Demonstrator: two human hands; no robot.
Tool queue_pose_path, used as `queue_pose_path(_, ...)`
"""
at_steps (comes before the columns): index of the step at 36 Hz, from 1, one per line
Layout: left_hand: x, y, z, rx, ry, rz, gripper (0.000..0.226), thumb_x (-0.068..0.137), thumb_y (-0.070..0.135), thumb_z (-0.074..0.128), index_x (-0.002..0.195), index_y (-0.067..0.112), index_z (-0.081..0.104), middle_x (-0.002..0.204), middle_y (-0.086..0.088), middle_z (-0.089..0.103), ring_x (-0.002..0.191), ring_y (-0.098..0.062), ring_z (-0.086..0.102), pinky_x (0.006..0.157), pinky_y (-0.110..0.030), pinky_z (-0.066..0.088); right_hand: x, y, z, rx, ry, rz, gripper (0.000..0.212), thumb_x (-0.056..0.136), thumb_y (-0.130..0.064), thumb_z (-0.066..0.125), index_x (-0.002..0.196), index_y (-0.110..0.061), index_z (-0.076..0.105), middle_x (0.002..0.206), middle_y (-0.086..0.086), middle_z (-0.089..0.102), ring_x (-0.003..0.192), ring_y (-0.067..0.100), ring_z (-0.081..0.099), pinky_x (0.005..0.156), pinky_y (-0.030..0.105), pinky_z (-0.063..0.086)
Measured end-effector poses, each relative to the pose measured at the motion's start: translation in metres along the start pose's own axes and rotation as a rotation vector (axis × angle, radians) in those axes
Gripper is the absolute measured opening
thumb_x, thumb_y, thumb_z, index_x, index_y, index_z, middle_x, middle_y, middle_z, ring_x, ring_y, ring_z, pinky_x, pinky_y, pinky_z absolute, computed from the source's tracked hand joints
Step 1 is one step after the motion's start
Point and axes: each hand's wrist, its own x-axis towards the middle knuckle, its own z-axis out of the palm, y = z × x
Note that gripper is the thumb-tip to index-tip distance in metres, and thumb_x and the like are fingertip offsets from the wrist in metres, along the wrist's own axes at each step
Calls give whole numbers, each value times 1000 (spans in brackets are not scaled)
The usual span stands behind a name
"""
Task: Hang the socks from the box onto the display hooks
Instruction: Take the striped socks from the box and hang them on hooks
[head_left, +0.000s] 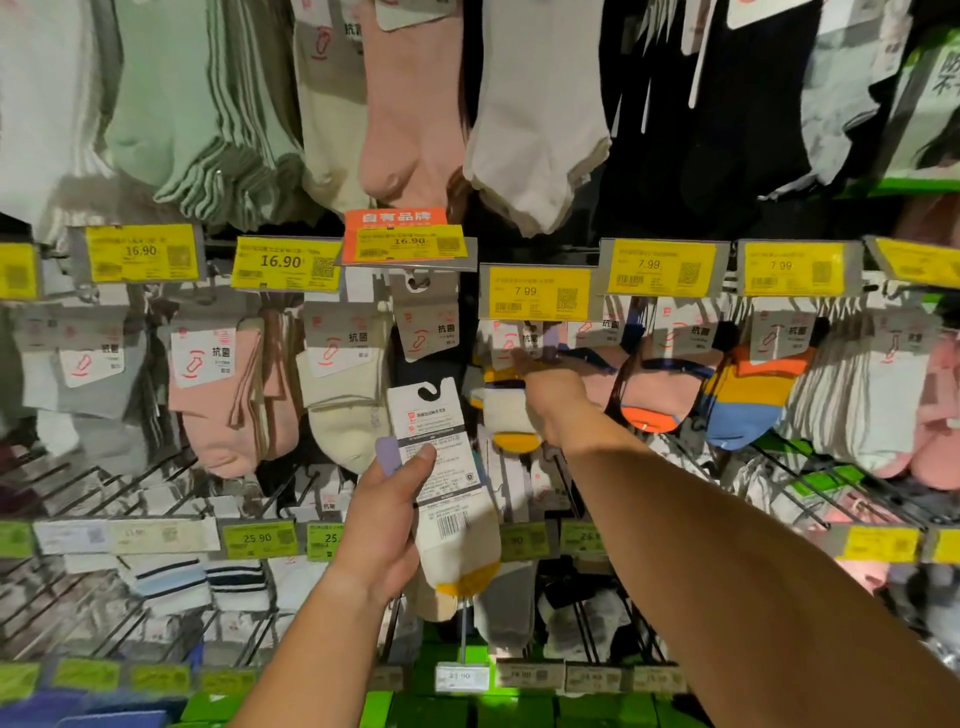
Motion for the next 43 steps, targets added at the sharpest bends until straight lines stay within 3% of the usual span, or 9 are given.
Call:
queue_pose_path(2, -1, 3, 2, 7, -4, 7, 26, 102, 6, 49, 120, 13, 66, 119, -15, 72, 106, -31, 71, 88, -46, 59, -4, 7, 1, 91, 29, 5, 37, 99, -27, 50, 126, -4, 59, 116, 11, 60, 113, 32, 57, 98, 40, 47)
queue_pose_path(6, 1, 5, 6, 57, 13, 19, 27, 102, 8, 50, 126, 10, 63, 119, -16, 72, 109, -33, 70, 91, -48, 58, -69, 31, 16, 162, 362, -344, 43, 94, -32, 56, 127, -4, 52, 121, 10, 53, 112, 25, 53, 100, 40, 46)
queue_pose_path(9, 3, 3, 17, 184, 39, 75, 23, 102, 13, 53, 120, 7, 67, 112, -11, 75, 109, -29, 70, 94, -43, 54, -138, 46, 34, 71, 140, -624, 51, 85, -26, 54, 135, -17, 52, 131, -2, 51, 118, 12, 46, 104, 32, 41)
queue_pose_path(13, 4, -5, 27, 196, 4, 47, 35, 96, 40, 63, 99, 6, 71, 93, -12, 72, 94, -24, 69, 92, -40, 52, -153, 55, 47, -133, -35, -611, 83, 77, -35, 48, 154, -22, 21, 153, -6, 24, 136, 15, 25, 117, 32, 24)
queue_pose_path(16, 6, -10, 28, 13, -75, -84, 68, 92, 62, 55, 118, 1, 69, 115, -22, 69, 108, -30, 68, 98, -40, 52, -145, 53, 41, 3, 39, -533, 72, 76, -47, 42, 144, -24, 37, 141, -7, 42, 124, 14, 40, 109, 33, 35)
queue_pose_path(20, 5, -16, 34, 161, -48, -27, 55, 99, 50, 46, 115, 2, 69, 109, -20, 73, 100, -30, 70, 89, -41, 52, -136, 58, 29, 212, 123, -432, 18, 90, -37, 50, 107, -38, 55, 95, -15, 64, 86, -1, 61, 76, 24, 50)
queue_pose_path(23, 5, -17, 36, 390, 46, 137, 16, 98, 22, 62, 111, 13, 66, 107, -11, 72, 90, -19, 66, 81, -40, 50, -134, 61, 14, 310, 141, -457, 16, 96, -22, 54, 105, -35, 56, 79, -18, 65, 75, -2, 62, 66, 22, 49)
queue_pose_path(32, 3, -9, 59, 426, -42, 245, 22, 91, 40, 63, 101, 25, 76, 103, -7, 77, 104, -36, 70, 98, -58, 51, -126, 40, -17, 710, -20, -343, 22, 85, -21, 63, 107, -20, 61, 89, -11, 72, 88, 18, 69, 76, 33, 56)
queue_pose_path(43, 10, 6, 78, 488, -43, 371, 18, 101, 25, 59, 93, 17, 73, 87, 3, 75, 77, -10, 63, 76, -34, 48, -112, 26, -28, 590, 107, -355, 42, 92, -50, 54, 119, -18, 58, 109, 2, 68, 103, 23, 66, 93, 49, 53)
